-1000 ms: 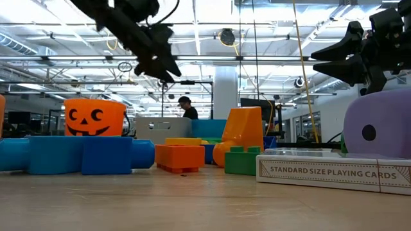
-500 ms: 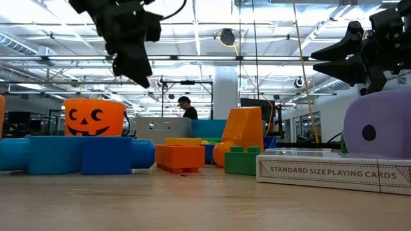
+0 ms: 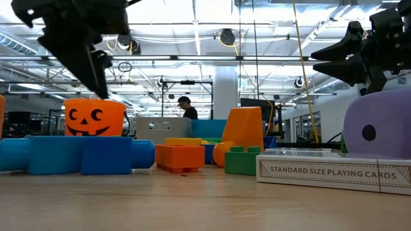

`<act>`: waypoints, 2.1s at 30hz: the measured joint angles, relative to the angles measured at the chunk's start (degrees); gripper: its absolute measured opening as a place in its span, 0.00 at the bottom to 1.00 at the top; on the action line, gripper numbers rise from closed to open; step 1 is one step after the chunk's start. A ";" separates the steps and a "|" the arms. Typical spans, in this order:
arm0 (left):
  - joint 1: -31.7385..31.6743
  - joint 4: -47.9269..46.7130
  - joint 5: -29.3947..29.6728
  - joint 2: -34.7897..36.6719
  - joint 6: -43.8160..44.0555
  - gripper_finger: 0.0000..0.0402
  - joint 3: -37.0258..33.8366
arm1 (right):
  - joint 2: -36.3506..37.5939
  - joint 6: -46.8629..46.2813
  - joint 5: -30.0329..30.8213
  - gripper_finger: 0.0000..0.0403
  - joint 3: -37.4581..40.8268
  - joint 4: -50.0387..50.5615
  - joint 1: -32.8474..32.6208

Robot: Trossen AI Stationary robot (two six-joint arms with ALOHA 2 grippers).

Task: Pick & Place Toys
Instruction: Put the blue 2 stud gamepiece into the white bin

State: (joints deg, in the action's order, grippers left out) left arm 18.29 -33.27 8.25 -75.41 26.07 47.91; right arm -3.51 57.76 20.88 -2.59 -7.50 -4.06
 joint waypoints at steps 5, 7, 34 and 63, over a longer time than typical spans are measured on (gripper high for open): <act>2.48 0.33 -0.91 -0.01 5.07 0.45 -2.07 | 0.00 0.00 0.01 0.42 0.01 0.00 0.00; 3.69 0.38 -1.50 -0.01 5.36 0.35 -2.45 | 0.00 0.00 0.00 0.42 0.01 -0.01 0.01; 6.91 12.39 -4.13 -0.08 6.00 0.02 -10.57 | 0.00 0.00 0.00 0.42 0.00 -0.01 0.01; -4.39 13.70 13.76 -5.06 11.67 0.01 -10.62 | 0.00 0.00 0.01 0.42 0.01 0.01 0.00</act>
State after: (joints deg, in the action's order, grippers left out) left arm 13.90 -19.57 22.01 -80.47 37.74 37.30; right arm -3.51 57.76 20.89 -2.58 -7.49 -4.07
